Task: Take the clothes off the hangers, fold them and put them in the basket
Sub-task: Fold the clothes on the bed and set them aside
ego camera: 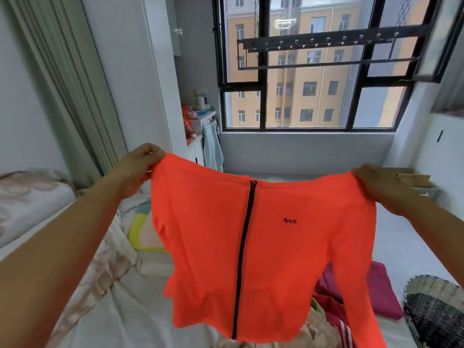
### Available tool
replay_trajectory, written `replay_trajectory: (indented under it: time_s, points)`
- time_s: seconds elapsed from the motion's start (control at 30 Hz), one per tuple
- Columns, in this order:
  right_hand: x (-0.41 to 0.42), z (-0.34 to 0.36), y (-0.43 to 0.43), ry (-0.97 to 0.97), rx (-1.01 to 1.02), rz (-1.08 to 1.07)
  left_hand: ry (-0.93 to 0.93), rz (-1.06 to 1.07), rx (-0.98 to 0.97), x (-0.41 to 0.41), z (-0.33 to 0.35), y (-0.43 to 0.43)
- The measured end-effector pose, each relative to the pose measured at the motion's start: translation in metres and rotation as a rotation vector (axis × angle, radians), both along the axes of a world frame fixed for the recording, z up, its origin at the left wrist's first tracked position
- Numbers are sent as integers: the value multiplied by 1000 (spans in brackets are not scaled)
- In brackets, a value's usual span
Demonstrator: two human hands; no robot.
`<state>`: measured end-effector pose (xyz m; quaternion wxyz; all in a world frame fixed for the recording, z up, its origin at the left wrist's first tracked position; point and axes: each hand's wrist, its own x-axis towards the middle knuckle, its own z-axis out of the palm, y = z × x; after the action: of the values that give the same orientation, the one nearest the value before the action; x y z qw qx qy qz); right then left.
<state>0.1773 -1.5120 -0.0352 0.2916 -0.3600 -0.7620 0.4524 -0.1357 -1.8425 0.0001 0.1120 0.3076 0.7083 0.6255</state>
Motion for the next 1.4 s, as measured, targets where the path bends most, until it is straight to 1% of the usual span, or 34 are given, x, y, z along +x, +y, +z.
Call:
replay_trajectory:
  time_s: [0.07,0.13,0.2,0.3,0.37,0.47,0.53,0.63,0.73,0.8,0.87,0.93,1.0,1.1,1.17,1.23,1.33,1.4]
  points:
    - [2,7,-1,-11,65,6,79,0,-16,-3,1,-4]
    - [9,19,-3,66,33,37,132,-10,-61,-4,2,-8]
    - [18,31,-1,154,-13,15,134,-6,-115,-9,1,-12]
    - [24,33,9,198,-87,14,41,12,-193,-19,-11,-10]
    - [21,16,20,167,-140,17,-54,25,-222,-24,-32,0]
    - [8,-19,34,104,-139,-70,-138,70,-245,-23,-70,26]
    - [-5,-33,45,101,-89,-126,-183,105,-199,-25,-87,45]
    - [-23,-22,61,149,23,-208,-230,121,-97,-37,-88,68]
    - [-30,9,76,283,111,-199,-196,130,15,-48,-67,80]
    - [-23,29,76,350,142,-179,-162,97,97,-46,-50,78]
    - [-5,35,83,376,106,-97,-155,46,156,-37,-44,68]
    - [16,26,79,381,31,-13,-177,4,146,-21,-54,52]
    - [30,3,56,316,-63,33,-234,-34,92,-2,-84,35]
    - [55,-69,38,208,-189,47,-336,-74,-55,32,-154,15]
    - [70,-119,20,47,-259,25,-387,-90,-199,56,-208,3]
    - [88,-172,7,-165,-277,27,-426,-129,-370,79,-260,-12]
    - [115,-237,-21,-463,-281,114,-460,-173,-620,113,-326,-40]
    - [133,-273,-38,-624,-306,142,-506,-158,-718,136,-361,-60]
